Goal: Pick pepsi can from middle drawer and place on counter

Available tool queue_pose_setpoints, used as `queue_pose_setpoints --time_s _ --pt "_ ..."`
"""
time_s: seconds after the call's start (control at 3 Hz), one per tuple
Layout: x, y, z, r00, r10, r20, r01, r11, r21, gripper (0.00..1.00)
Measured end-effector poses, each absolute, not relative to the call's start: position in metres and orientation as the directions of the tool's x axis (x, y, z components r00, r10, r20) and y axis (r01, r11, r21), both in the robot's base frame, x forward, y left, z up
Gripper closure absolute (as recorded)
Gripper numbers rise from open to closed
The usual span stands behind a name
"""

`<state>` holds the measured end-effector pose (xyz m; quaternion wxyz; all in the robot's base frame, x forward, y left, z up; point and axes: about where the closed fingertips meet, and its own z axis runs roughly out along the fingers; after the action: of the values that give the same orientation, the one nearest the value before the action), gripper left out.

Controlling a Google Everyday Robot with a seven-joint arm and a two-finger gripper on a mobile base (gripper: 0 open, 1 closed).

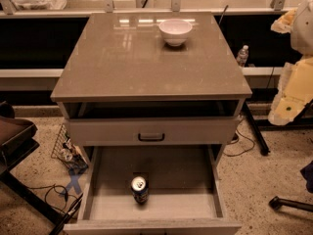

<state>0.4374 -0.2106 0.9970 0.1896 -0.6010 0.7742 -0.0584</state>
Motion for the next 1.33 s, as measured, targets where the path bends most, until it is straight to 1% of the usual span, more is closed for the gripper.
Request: queue_pose_setpoints --time_s 0.33,0.67,1.0,1.33 --pt "0.437 -0.211 0.997 -0.206 -0.953 -0.223 -0.908 0.271 -0.318 0.00" --pt "0.437 -0.206 0.972 -0.157 -0.926 -0.343 -0.907 0.273 -0.322 0.00" --pt "0.428 -0.217 0.918 -0.123 -0.873 -0.471 -0.901 0.297 -0.317 0.00" --pt "0.427 -0.218 0.855 -0.108 -0.784 -0.612 -0.885 0.356 -0.299 0.00"
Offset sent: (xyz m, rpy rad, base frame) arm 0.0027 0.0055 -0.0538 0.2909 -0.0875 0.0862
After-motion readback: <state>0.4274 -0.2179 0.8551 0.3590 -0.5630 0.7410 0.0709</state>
